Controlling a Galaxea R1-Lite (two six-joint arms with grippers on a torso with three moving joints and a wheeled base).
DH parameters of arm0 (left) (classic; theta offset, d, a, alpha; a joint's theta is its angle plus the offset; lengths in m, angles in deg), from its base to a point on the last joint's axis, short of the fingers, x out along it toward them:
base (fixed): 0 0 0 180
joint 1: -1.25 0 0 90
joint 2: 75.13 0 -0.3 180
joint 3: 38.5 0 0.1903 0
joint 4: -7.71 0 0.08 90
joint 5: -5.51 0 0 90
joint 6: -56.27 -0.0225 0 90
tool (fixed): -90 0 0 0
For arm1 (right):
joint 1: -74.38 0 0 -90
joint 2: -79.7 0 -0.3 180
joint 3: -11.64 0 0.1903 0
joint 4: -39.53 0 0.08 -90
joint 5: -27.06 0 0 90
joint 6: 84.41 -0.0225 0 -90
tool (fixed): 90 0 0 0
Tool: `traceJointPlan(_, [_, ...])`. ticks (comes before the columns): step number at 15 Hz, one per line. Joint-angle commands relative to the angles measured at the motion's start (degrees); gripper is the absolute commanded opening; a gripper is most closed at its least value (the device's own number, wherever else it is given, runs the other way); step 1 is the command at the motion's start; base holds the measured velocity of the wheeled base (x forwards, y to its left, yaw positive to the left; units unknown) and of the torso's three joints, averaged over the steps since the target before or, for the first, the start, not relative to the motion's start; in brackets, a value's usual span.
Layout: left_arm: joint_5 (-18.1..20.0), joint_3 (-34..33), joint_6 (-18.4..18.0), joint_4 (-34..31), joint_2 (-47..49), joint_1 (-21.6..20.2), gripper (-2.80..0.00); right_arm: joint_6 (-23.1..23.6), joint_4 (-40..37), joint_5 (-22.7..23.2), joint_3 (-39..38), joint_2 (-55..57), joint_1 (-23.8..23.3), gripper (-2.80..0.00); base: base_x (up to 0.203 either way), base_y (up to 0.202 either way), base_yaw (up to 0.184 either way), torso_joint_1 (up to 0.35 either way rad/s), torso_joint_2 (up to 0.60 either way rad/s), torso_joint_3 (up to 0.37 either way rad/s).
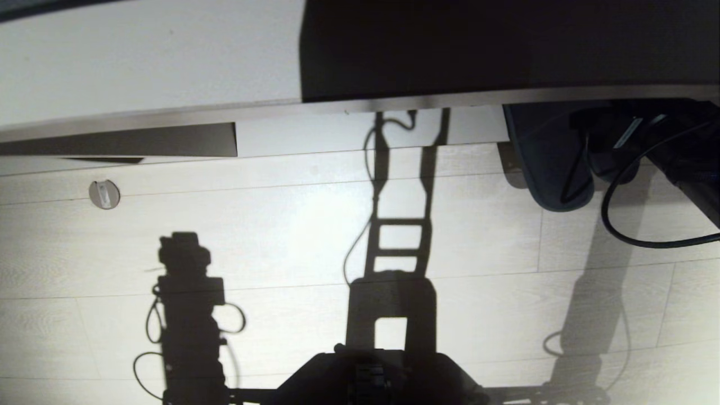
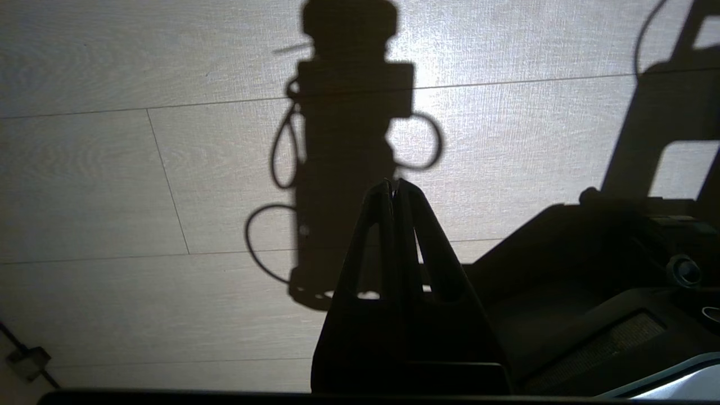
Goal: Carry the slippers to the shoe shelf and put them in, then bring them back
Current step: Place the slippers into the shoe cabinet
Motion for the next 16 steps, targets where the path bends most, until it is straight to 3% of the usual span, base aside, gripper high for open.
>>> traceJointPlan(1, [0.0,0.0,0.0,0.0,0.0,0.0,-2.8,0.1,-1.1,0.0,-0.7,-3.3,0.0,0.0,0.0,0.0,0.0,0.0,0.0,0.0])
traceJointPlan(16, [0.0,0.0,0.0,0.0,0.0,0.0,-2.8,0.8,-5.3,0.4,-13.1,-8.1,0.1,0.0,0.0,0.0,0.0,0.0,0.0,0.0])
